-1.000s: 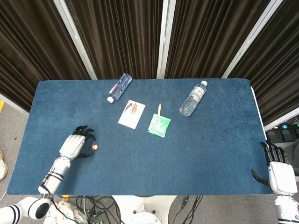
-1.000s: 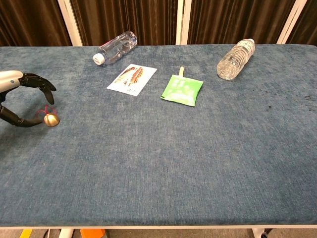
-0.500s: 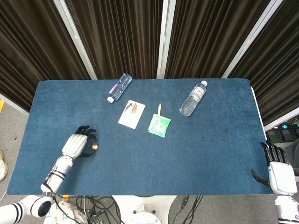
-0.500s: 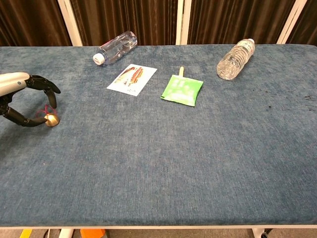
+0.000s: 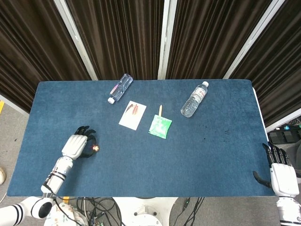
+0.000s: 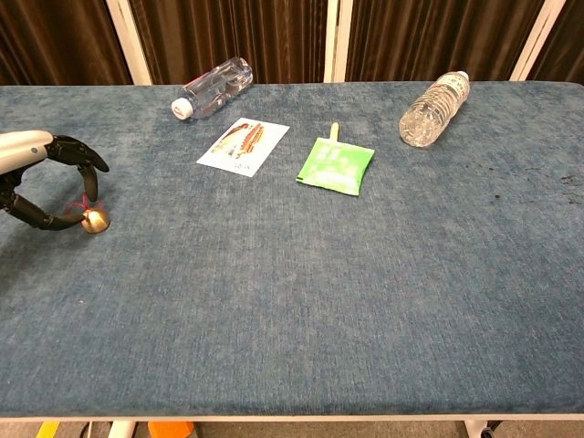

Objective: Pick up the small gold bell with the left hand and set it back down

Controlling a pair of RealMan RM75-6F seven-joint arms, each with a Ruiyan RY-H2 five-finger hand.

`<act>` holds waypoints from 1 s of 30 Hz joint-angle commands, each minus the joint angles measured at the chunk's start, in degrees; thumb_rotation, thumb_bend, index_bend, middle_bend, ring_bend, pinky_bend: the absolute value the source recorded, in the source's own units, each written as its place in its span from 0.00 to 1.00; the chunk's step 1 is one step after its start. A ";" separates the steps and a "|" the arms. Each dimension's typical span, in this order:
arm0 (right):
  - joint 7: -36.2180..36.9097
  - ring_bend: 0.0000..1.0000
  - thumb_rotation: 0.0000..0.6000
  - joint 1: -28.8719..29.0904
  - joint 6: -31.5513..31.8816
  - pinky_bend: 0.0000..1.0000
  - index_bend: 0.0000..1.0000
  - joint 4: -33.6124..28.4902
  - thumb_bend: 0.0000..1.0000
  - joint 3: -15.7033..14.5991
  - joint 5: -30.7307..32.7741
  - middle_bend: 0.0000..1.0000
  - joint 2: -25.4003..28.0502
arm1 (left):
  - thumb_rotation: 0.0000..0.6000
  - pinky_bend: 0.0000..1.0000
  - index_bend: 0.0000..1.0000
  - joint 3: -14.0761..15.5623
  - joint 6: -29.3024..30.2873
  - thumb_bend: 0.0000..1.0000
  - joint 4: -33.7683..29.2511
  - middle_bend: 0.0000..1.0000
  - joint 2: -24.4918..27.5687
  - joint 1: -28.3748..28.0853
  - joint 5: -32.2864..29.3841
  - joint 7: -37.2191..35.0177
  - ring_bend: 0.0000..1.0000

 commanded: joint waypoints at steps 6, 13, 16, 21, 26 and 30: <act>0.12 0.00 1.00 -0.03 -0.07 0.00 0.00 0.18 0.16 -0.02 0.13 0.00 -0.06 | 1.00 0.03 0.49 0.07 0.03 0.32 0.18 0.20 -0.34 -0.16 -0.39 0.39 0.02; 0.31 0.00 1.00 -0.08 -0.08 0.00 0.00 0.45 0.16 -0.04 0.19 0.00 -0.14 | 1.00 0.03 0.49 -0.02 0.03 0.34 0.07 0.20 -0.51 -0.45 -0.51 0.52 0.02; 0.39 0.00 1.00 -0.07 -0.13 0.00 0.00 0.56 0.16 -0.05 0.22 0.00 -0.22 | 1.00 0.03 0.50 0.00 -0.07 0.34 0.03 0.20 -0.59 -0.56 -0.66 0.67 0.02; 0.56 0.00 1.00 -0.13 -0.12 0.00 0.00 0.74 0.16 -0.05 0.31 0.00 -0.27 | 1.00 0.03 0.51 -0.01 -0.28 0.34 0.14 0.21 -0.78 -0.71 -1.04 0.84 0.02; 0.77 0.00 1.00 -0.15 -0.27 0.00 0.00 0.95 0.16 -0.05 0.45 0.00 -0.31 | 1.00 0.03 0.52 -0.07 -0.29 0.35 0.16 0.21 -0.86 -0.86 -1.27 1.08 0.02; 0.84 0.00 1.00 -0.16 -0.24 0.00 0.00 1.02 0.16 -0.08 0.38 0.00 -0.34 | 1.00 0.03 0.52 -0.13 -0.33 0.37 0.09 0.22 -0.88 -0.92 -1.55 1.19 0.02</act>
